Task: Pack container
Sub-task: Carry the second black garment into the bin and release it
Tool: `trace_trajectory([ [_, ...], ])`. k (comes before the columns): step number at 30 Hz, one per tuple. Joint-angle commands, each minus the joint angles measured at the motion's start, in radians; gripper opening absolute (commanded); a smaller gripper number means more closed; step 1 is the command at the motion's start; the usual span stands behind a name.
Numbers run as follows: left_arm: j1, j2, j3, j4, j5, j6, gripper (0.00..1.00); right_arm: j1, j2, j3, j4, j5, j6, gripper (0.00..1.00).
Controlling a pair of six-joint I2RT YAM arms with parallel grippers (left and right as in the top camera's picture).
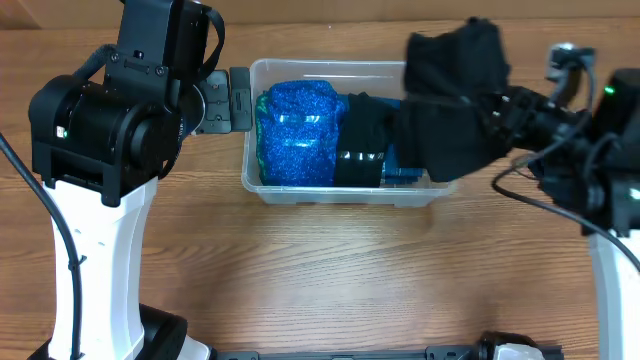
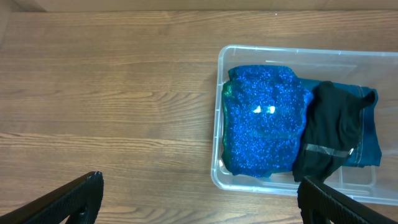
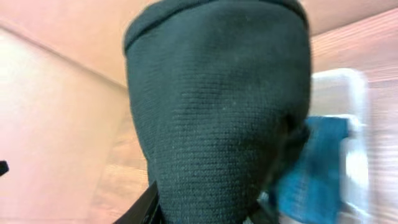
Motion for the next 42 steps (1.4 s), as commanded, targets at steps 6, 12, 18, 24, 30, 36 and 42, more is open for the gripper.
trace_trajectory([
  [6,0.004,0.002,0.002,0.002,-0.013,0.019,1.0,0.185,0.312,0.002,0.169,0.028,0.172,0.26],
  [12,0.004,0.002,0.002,0.002,-0.012,0.019,1.0,0.17,0.428,0.01,-0.005,0.397,0.08,0.68],
  [18,0.004,0.002,0.002,0.002,-0.013,0.019,1.0,0.193,0.296,0.088,-0.081,0.454,0.081,0.58],
  [24,0.004,0.002,0.002,0.002,-0.013,0.019,1.0,0.343,0.322,0.072,-0.056,0.536,0.085,0.4],
  [30,0.004,0.002,0.002,0.002,-0.012,0.019,1.0,0.406,0.615,0.072,0.009,0.607,0.085,0.45],
  [36,0.004,0.002,0.002,0.002,-0.012,0.019,1.0,0.406,0.633,0.119,-0.101,0.585,0.049,0.66],
  [42,0.004,0.002,0.002,0.002,-0.012,0.019,1.0,0.315,0.334,0.257,-0.219,0.589,0.032,1.0],
])
